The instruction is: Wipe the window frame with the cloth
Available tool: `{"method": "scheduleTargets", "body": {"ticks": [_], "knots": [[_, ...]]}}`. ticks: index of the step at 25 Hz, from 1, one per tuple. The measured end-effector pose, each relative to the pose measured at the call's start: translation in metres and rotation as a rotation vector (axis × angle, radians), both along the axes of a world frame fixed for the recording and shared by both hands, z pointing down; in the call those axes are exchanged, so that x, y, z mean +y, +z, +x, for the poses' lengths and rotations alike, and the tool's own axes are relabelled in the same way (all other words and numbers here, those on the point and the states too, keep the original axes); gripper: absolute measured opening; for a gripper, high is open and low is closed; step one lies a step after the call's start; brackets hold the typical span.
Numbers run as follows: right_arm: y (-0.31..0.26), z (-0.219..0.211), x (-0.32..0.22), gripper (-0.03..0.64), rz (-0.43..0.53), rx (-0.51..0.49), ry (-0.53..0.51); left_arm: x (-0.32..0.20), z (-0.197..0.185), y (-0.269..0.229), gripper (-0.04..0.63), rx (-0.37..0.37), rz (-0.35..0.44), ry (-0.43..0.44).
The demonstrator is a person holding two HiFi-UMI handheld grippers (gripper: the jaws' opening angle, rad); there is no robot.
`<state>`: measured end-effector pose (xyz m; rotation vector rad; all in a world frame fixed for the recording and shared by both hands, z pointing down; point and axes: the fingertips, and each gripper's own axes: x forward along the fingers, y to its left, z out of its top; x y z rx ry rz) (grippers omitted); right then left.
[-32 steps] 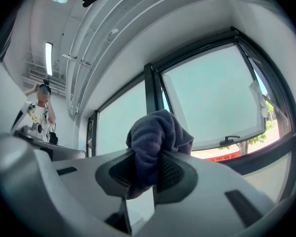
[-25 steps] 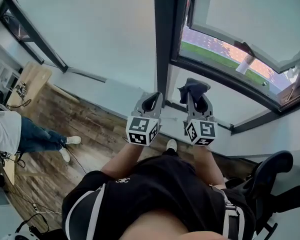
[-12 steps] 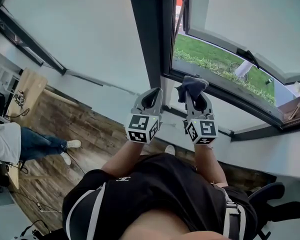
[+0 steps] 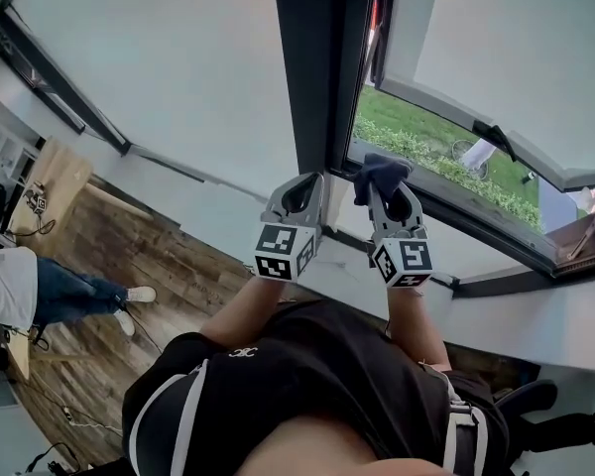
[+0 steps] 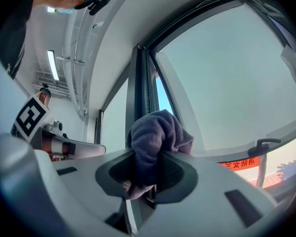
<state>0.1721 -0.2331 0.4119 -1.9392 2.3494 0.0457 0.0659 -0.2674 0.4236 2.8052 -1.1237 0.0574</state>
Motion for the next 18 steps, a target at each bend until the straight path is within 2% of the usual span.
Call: {"method": "scheduleTargets", "body": {"ticks": [6, 14, 18], "knots": [[-0.008, 0.005, -0.011, 0.092, 0.001, -0.012, -0.021, -0.007, 0.000, -0.006, 0.009, 0.014, 0.015, 0.004], [-0.048, 0.001, -0.031, 0.091, 0.084, 0.015, -0.074, -0.015, -0.001, -0.008, 0.009, -0.001, 0.028, 0.022], [-0.075, 0.007, -0.039, 0.090, 0.127, 0.016, -0.060, -0.016, -0.005, -0.003, 0.009, 0.003, 0.015, 0.024]]}}
